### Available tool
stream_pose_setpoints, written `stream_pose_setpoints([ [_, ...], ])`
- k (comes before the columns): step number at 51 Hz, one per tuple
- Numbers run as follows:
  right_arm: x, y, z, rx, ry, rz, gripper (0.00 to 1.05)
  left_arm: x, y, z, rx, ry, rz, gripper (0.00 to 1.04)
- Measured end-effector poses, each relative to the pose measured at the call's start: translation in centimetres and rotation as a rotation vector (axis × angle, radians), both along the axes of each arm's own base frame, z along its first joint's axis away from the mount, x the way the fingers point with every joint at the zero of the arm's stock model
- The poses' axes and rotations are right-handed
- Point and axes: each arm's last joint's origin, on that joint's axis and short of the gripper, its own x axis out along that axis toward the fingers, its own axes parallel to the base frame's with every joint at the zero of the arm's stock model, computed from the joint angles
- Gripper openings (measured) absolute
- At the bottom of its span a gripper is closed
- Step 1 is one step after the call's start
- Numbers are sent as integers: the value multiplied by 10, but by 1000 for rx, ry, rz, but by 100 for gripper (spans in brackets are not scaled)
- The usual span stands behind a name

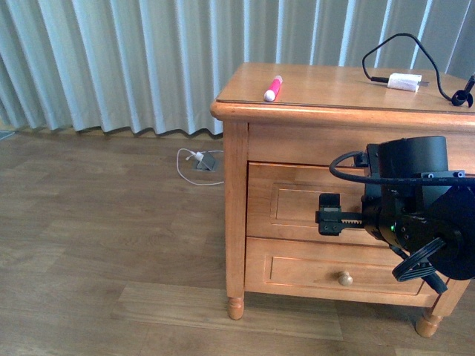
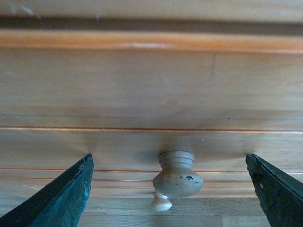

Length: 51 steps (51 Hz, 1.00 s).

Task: Place pink marker in drawer with both arms

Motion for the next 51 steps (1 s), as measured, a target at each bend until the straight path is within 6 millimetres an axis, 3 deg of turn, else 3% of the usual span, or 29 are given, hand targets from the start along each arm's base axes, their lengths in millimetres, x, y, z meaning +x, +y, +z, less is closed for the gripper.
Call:
stream_pose_setpoints([
  [13,3,-8,-7,-17,9,-10,96,0,0,0,0,0,0,99],
  [37,-1,-7,0,0,-20,3,26,0,0,0,0,0,0,99],
  [51,-3,-7,0,7,-7,8,22,0,0,0,0,0,0,99],
])
